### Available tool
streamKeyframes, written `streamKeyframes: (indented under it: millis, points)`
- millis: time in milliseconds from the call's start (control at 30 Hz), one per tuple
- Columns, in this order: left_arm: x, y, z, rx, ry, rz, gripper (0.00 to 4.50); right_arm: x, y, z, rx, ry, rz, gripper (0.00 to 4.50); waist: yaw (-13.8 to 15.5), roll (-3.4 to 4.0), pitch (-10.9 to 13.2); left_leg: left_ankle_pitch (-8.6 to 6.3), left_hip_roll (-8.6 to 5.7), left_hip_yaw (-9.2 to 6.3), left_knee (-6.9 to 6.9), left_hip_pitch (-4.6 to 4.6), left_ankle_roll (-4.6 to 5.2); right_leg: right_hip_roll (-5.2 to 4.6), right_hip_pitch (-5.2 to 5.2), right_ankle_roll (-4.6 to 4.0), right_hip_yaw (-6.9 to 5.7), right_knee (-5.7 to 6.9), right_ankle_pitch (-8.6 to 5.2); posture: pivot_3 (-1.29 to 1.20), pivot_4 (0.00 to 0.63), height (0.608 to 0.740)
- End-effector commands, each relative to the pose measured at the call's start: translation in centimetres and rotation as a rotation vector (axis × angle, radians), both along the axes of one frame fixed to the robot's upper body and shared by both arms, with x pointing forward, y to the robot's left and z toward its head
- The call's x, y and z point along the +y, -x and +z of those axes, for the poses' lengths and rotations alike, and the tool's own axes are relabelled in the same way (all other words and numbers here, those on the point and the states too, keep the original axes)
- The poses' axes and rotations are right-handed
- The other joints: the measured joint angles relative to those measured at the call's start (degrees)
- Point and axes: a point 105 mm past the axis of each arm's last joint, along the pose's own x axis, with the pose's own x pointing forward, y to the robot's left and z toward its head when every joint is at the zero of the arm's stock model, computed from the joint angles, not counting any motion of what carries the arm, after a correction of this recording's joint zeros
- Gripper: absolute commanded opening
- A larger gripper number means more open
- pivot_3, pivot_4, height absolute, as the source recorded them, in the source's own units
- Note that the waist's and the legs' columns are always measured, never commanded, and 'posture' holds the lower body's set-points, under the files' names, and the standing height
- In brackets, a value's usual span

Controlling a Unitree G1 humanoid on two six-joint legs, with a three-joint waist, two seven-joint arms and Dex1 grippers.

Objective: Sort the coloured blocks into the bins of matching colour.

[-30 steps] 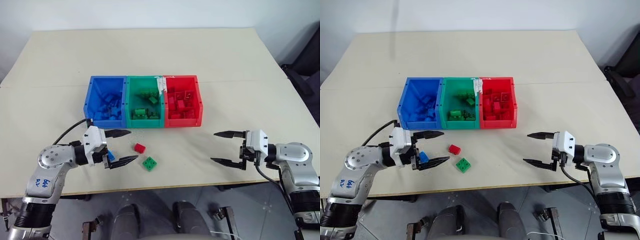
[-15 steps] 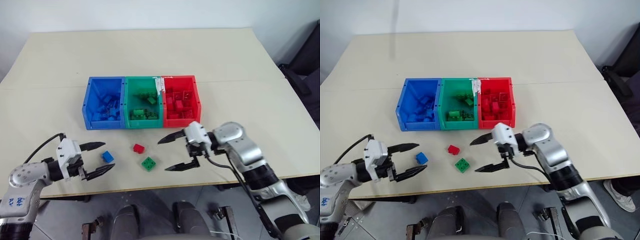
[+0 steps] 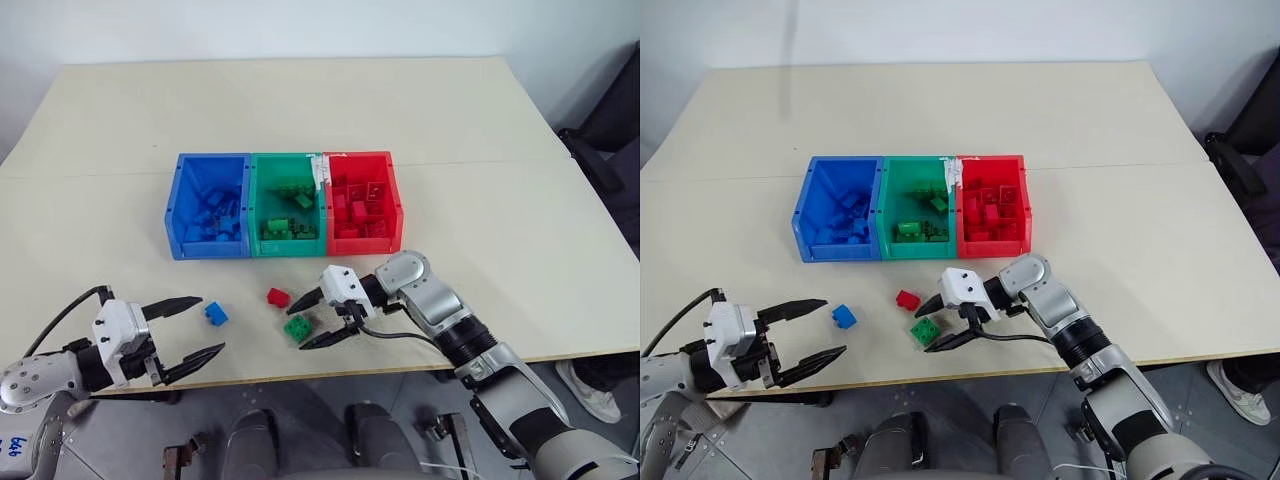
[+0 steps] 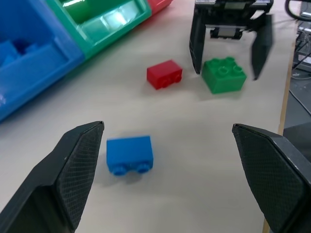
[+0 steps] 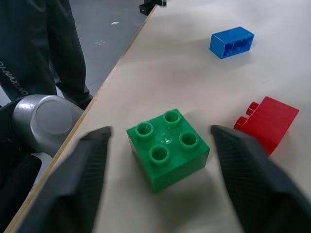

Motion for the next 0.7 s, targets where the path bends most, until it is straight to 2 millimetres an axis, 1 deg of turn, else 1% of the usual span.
streamKeyframes:
  millis: [33, 67, 133, 167, 233, 333, 367, 433, 500, 567, 600, 700]
  points:
    - [-0.6, -0.1, 0.9, -0.032, 0.022, -0.022, 4.50, -0.5, -0.1, 1.0, -0.026, -0.049, -0.008, 1.79, 0.0, 0.00, 0.0, 0.00, 0.00, 0.00, 0.00, 0.00, 0.00, 0.00, 0.00, 0.00, 0.00, 0.00, 0.00, 0.00, 0.150, 0.740]
    - [-0.7, -0.3, 0.9, -0.034, 0.024, -0.024, 4.50, -0.5, 0.0, 1.2, -0.024, -0.060, -0.010, 1.45, 0.0, 0.00, 0.0, 0.00, 0.00, 0.00, 0.00, 0.00, 0.00, 0.00, 0.00, 0.00, 0.00, 0.00, 0.00, 0.00, 0.150, 0.740]
    - [-0.9, -0.5, 1.0, -0.038, 0.033, -0.029, 4.50, -0.7, 0.1, 1.7, -0.021, -0.086, -0.020, 1.43, 0.0, 0.00, 0.0, 0.00, 0.00, -0.01, 0.00, 0.00, 0.00, 0.00, 0.00, 0.00, -0.01, 0.00, 0.00, 0.00, 0.150, 0.740]
    - [-1.1, -0.6, 1.0, -0.040, 0.039, -0.033, 4.50, -0.8, 0.0, 2.3, -0.022, -0.116, -0.038, 1.43, 0.0, 0.00, 0.0, 0.00, 0.00, -0.01, 0.00, 0.00, 0.00, 0.00, 0.00, 0.00, -0.01, 0.00, 0.00, 0.00, 0.150, 0.740]
    - [-1.4, -0.9, 1.2, -0.047, 0.060, -0.031, 4.50, -0.9, -0.2, 3.8, -0.008, -0.181, -0.081, 1.43, 0.0, 0.00, 0.0, 0.00, 0.00, 0.00, 0.00, 0.00, -0.01, 0.00, 0.00, 0.00, 0.00, 0.00, 0.00, 0.00, 0.150, 0.740]
    - [-1.7, -1.4, 1.9, -0.059, 0.131, -0.012, 4.50, -1.1, -1.3, 6.7, -0.008, -0.285, -0.193, 1.43, 0.0, 0.00, 0.0, -0.01, 0.01, -0.02, 0.00, 0.00, -0.01, 0.01, 0.00, 0.00, 0.01, 0.01, 0.00, 0.00, 0.150, 0.740]
    - [-1.8, -1.4, 2.2, -0.059, 0.155, -0.012, 4.50, -1.2, -1.6, 7.3, -0.011, -0.306, -0.220, 1.43, 0.0, 0.00, 0.0, -0.01, 0.02, -0.03, 0.00, 0.00, -0.02, 0.01, 0.00, 0.00, 0.00, 0.01, 0.00, 0.00, 0.150, 0.740]
    - [-1.8, -2.0, 3.2, -0.097, 0.202, 0.030, 4.50, -1.3, -3.5, 9.2, -0.054, -0.363, -0.341, 1.43, 0.0, 0.00, 0.0, -0.01, 0.02, -0.03, 0.00, 0.00, -0.02, 0.00, 0.00, 0.00, 0.01, 0.01, 0.00, 0.00, 0.150, 0.740]
    - [-1.6, -2.7, 3.9, -0.128, 0.239, 0.092, 4.50, -1.4, -6.1, 11.2, -0.118, -0.420, -0.496, 1.43, -0.1, 0.00, 0.0, -0.01, 0.02, -0.04, 0.01, -0.01, -0.02, 0.01, -0.01, 0.01, 0.00, 0.02, 0.00, 0.00, 0.150, 0.740]
    - [-1.2, -3.1, 3.9, -0.115, 0.278, 0.151, 4.50, -1.4, -8.5, 13.3, -0.162, -0.482, -0.633, 1.43, -0.5, 0.00, 0.0, 0.00, 0.02, -0.04, 0.02, 0.00, -0.03, 0.00, -0.01, 0.01, 0.01, 0.04, 0.00, 0.00, 0.150, 0.740]
    - [-1.1, -3.1, 3.8, -0.109, 0.285, 0.161, 4.50, -1.3, -9.2, 13.8, -0.174, -0.497, -0.664, 1.43, -0.8, 0.00, 0.0, 0.00, 0.01, -0.04, 0.03, 0.00, -0.04, 0.00, -0.02, 0.01, 0.01, 0.07, 0.00, 0.00, 0.150, 0.740]
    - [-1.1, -3.1, 3.8, -0.101, 0.291, 0.171, 4.50, -1.1, -10.6, 14.5, -0.201, -0.510, -0.726, 1.43, -1.3, -0.01, 0.0, -0.01, 0.01, -0.07, -0.04, 0.00, -0.06, 0.00, -0.02, 0.01, -0.02, 0.08, 0.00, 0.00, 0.150, 0.740]
